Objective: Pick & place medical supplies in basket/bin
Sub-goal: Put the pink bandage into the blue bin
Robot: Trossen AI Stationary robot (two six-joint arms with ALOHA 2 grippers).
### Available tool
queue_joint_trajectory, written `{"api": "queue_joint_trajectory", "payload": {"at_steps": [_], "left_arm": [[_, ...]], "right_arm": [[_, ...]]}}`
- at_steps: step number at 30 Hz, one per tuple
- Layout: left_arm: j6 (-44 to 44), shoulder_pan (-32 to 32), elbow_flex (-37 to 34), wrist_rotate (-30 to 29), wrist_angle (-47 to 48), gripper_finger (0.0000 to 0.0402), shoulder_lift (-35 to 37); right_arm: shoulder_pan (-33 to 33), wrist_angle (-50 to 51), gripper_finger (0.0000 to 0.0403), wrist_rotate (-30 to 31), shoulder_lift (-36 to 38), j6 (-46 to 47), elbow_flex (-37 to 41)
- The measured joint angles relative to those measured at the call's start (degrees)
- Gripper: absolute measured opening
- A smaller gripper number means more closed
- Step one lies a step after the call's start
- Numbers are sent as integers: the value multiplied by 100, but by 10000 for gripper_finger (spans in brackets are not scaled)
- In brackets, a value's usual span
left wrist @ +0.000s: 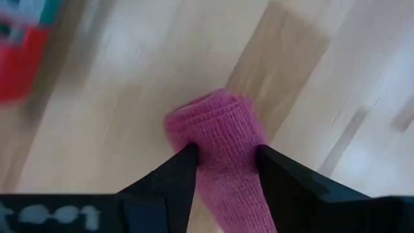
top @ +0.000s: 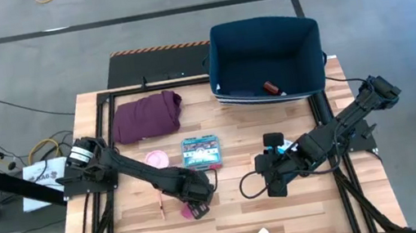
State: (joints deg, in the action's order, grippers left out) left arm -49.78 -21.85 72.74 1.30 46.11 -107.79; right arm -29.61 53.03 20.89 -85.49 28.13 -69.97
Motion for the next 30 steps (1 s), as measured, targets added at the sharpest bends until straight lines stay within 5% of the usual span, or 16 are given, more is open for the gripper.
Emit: {"api": "queue_joint_trajectory", "payload": {"at_steps": [6,30], "left_arm": [[-201,-59,269,-74,767,158,-13],[-377,-222,-23,-1,160,161,-330]], "right_arm": [[0,-34,127,-1,2,-6,0],[-39,-154,127,-1,2,-25,-2]]}}
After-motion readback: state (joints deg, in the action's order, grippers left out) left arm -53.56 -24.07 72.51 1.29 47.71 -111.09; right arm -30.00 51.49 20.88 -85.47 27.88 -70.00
